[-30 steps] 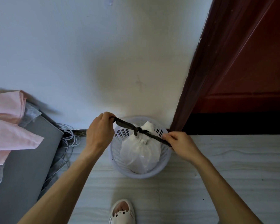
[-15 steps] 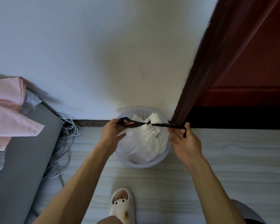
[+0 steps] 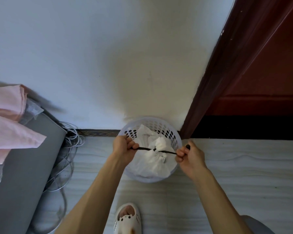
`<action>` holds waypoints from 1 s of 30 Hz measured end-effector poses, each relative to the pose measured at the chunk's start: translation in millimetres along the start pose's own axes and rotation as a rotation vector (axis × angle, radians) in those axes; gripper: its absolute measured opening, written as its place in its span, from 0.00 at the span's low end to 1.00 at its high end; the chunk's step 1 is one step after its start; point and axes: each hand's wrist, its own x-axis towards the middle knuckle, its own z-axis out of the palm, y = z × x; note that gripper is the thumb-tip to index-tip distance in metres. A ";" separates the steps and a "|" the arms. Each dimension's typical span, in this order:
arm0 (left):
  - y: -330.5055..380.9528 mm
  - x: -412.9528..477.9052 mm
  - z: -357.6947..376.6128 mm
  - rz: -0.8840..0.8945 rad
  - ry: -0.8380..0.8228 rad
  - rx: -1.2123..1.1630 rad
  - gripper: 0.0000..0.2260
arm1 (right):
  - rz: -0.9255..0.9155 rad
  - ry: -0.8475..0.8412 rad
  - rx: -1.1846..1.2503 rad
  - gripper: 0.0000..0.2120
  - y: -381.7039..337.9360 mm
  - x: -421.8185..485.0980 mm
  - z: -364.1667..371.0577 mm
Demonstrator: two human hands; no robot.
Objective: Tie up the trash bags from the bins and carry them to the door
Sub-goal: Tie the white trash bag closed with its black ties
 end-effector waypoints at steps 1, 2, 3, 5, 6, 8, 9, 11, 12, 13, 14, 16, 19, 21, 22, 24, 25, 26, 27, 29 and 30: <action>-2.1 3.9 -1.7 -0.006 0.006 -0.011 0.16 | 0.025 0.014 0.047 0.17 3.4 4.5 -0.3; -2.0 6.6 -2.8 -0.002 -0.005 -0.026 0.15 | 0.036 0.016 0.084 0.16 4.3 7.1 0.2; 0.4 7.0 -2.8 0.009 -0.025 -0.032 0.12 | 0.032 -0.004 0.105 0.16 2.9 7.1 1.8; 6.7 3.6 -2.6 0.048 -0.067 -0.011 0.11 | 0.000 -0.087 0.108 0.17 -2.0 4.8 4.8; 7.8 1.1 -4.0 0.071 -0.085 0.045 0.16 | -0.017 -0.127 0.096 0.19 -3.8 2.9 5.0; 2.2 -1.6 -9.8 0.084 -0.100 0.211 0.25 | -0.051 -0.152 0.064 0.22 -2.7 -0.9 1.5; -4.1 -3.6 -13.0 0.078 -0.111 0.285 0.26 | -0.064 -0.150 0.042 0.23 0.2 -4.3 -1.1; -19.3 -8.8 -16.9 0.029 -0.125 0.383 0.25 | -0.122 -0.123 -0.088 0.19 12.4 -12.3 -7.1; -26.7 -10.9 -17.8 0.008 -0.151 0.455 0.24 | -0.169 -0.107 -0.199 0.16 19.4 -16.7 -8.8; -33.0 -13.2 -17.4 0.019 -0.169 0.550 0.24 | -0.229 -0.099 -0.318 0.13 25.9 -21.2 -8.9; -38.5 -13.7 -15.6 0.071 -0.182 0.645 0.22 | -0.305 -0.107 -0.428 0.10 32.0 -22.6 -9.0; -45.6 -16.1 -10.5 0.248 -0.211 0.829 0.13 | -0.429 -0.154 -0.604 0.12 41.2 -21.9 -6.7; -49.7 -16.4 -7.6 0.535 -0.285 1.144 0.19 | -0.678 -0.078 -1.022 0.29 48.9 -11.0 -1.7; -49.1 -14.7 -10.2 0.649 -0.297 1.213 0.18 | -0.875 0.023 -1.179 0.28 51.7 -12.4 1.6; -47.4 -12.7 -11.1 0.701 -0.261 1.222 0.16 | -0.961 0.067 -1.170 0.26 50.6 -16.3 3.5; -38.8 -17.8 -5.4 0.778 -0.142 1.181 0.15 | -1.061 0.121 -1.020 0.21 44.6 -22.0 5.1; -34.0 -21.1 -0.3 0.783 -0.096 1.136 0.14 | -1.055 0.096 -0.927 0.17 40.3 -23.3 5.7; -30.1 -22.0 4.2 0.780 -0.073 1.104 0.15 | -1.039 0.044 -0.873 0.13 35.3 -24.5 7.8; -26.7 -23.8 9.2 0.774 -0.078 1.093 0.15 | -1.012 -0.023 -0.854 0.10 31.0 -24.2 11.0; -25.1 -25.7 15.2 0.811 -0.097 1.130 0.13 | -0.886 -0.157 -0.830 0.08 26.2 -27.0 21.0; -25.2 -27.9 17.2 0.860 -0.097 1.153 0.12 | -0.830 -0.188 -0.801 0.08 26.0 -28.8 25.8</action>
